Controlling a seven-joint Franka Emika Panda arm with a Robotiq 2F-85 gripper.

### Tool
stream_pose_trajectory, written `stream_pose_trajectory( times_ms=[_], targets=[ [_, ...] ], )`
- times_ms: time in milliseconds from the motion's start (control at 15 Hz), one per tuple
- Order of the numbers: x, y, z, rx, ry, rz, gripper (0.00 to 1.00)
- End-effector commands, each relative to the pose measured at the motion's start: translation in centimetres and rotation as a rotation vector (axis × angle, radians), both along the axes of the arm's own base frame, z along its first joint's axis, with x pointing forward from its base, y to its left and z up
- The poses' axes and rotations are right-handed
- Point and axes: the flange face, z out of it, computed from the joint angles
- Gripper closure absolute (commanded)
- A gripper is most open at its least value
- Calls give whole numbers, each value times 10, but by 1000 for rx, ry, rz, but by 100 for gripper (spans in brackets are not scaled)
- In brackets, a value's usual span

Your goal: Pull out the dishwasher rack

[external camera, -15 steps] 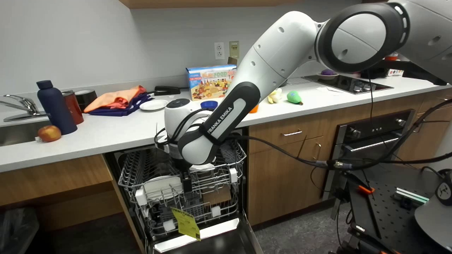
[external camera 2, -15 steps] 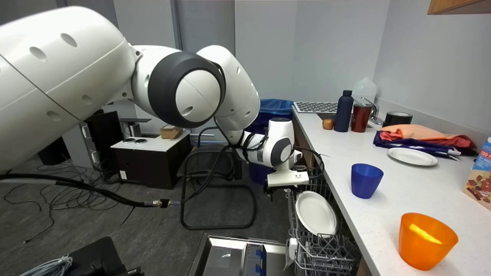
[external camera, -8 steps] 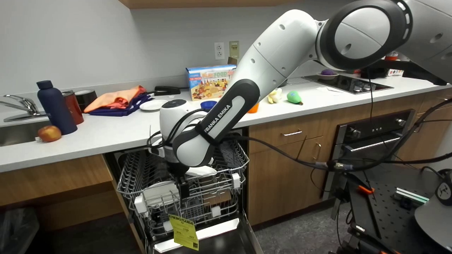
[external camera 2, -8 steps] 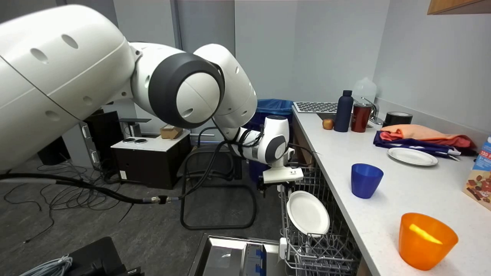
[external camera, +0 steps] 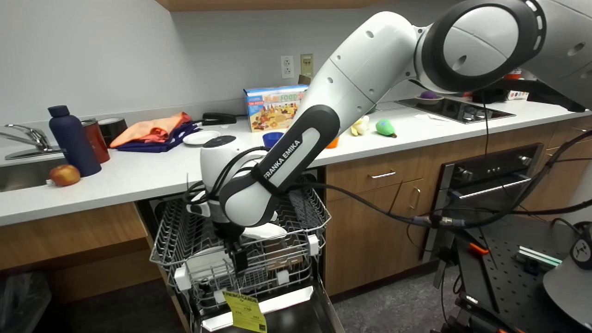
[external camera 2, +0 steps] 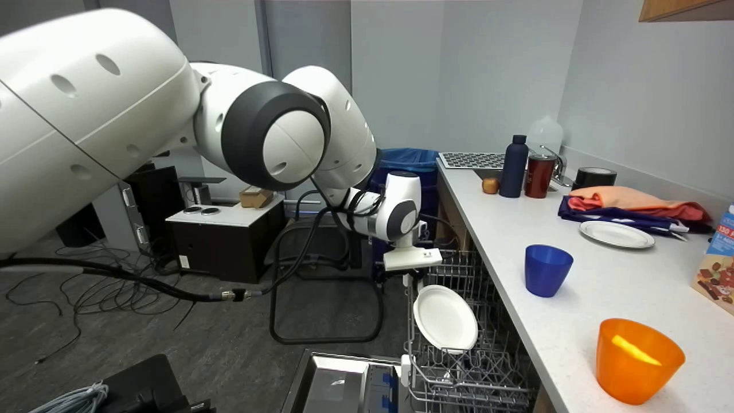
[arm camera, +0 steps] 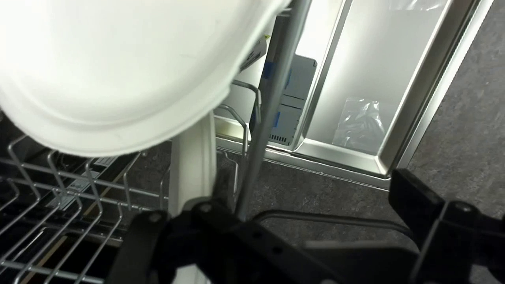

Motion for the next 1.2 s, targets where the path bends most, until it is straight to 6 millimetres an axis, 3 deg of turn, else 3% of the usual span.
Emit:
stream_pose_trajectory(
  times_ms=[0,400,800,1133],
  targets=[
    [-5,20,-3,23,37,54,0],
    [-8,32,-5,22,43,104,0],
    [3,16,-3,-3,0,68,0],
    [-2,14,-1,-11,13,72,0]
  ],
)
